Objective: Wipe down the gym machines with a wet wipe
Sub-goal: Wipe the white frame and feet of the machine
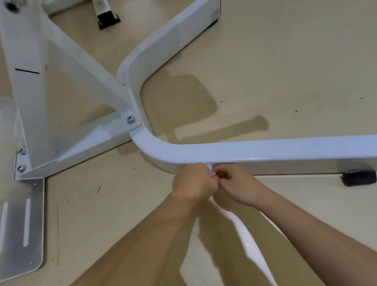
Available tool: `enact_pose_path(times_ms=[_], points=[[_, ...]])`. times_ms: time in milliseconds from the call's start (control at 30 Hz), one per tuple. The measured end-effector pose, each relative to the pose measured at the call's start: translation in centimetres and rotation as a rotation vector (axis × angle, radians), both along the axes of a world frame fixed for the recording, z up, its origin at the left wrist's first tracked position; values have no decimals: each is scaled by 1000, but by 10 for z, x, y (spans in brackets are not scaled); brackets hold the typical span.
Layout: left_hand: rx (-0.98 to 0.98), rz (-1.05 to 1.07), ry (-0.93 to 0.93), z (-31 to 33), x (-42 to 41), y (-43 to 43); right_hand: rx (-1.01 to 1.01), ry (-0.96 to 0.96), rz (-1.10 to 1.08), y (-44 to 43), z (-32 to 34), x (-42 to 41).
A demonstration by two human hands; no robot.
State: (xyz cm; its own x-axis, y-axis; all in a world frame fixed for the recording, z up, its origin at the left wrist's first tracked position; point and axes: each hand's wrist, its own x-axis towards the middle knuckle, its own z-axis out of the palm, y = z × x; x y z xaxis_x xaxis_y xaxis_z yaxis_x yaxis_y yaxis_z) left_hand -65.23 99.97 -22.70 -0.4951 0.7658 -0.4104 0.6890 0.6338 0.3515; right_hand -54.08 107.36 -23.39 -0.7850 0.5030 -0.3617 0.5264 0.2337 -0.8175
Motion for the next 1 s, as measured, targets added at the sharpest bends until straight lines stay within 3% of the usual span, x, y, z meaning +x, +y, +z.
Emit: enact_pose_path(times_ms=[167,333,533,633,767,867,1000], points=[[141,269,-214,-11,-39,-24,199,-71,-44,-11,-3,-12],[217,475,-173,-23,-77,-45,266,-213,-54,-16,12,-24],[348,601,-295,-30,-110,-54,297,-260,123,-16,42,-33],[500,752,-495,-35,-127,-57,348,-241,150,-13,54,-45],[563,773,-723,-31,-139,-56,337,-224,115,-14,55,-59],[659,974,-982,-31,-135,-59,319,-210,106,-19,52,-60],[751,1155,-822,-41,-137,-39,321,-153,67,-25,47,-61]])
